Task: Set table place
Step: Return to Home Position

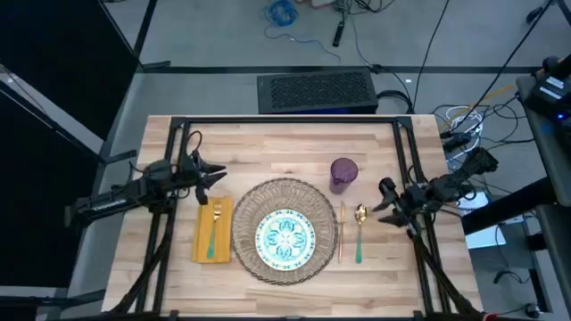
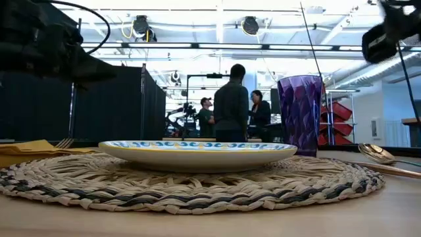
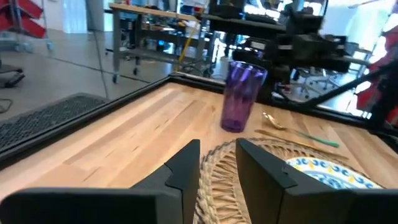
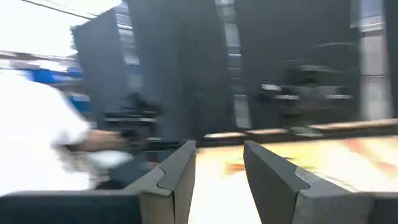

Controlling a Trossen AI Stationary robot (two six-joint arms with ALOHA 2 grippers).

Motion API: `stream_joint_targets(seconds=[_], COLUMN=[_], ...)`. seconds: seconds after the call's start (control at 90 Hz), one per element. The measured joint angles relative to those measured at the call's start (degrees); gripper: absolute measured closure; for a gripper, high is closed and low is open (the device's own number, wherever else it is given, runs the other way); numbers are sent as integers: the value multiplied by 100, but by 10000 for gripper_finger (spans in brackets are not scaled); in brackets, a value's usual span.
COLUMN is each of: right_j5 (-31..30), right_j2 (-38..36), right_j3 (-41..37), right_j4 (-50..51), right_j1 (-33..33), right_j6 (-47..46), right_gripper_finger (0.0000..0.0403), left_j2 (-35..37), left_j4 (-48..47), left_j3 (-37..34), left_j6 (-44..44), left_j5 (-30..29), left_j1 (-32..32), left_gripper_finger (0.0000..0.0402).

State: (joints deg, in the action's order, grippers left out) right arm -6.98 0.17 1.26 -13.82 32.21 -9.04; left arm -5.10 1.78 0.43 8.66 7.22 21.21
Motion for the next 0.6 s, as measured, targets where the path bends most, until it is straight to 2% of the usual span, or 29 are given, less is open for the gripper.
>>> stream_joint_targets(seconds=[0.078,0.178,0.267,0.456,0.6], right_j5=[568,693,578,273,47], right_j2=[-1,-1,14,119,122], right_j3=[6,6,6,19,19], right_j4=[72,664,1486,1410,1390], right_j1=[6,4,-4,-68,-76], right_j6=[-82,-91,-219,784,-109], right_gripper_finger=[280,280,280,280,280], left_j2=[0,0,0,-31,-33], left_j4=[48,47,43,-29,-6], left_j3=[0,0,0,0,0], left_j6=[42,1,-3,-42,827], left_j5=[11,84,91,-189,-525], left_j1=[79,114,123,122,123], left_gripper_finger=[314,314,314,314,314])
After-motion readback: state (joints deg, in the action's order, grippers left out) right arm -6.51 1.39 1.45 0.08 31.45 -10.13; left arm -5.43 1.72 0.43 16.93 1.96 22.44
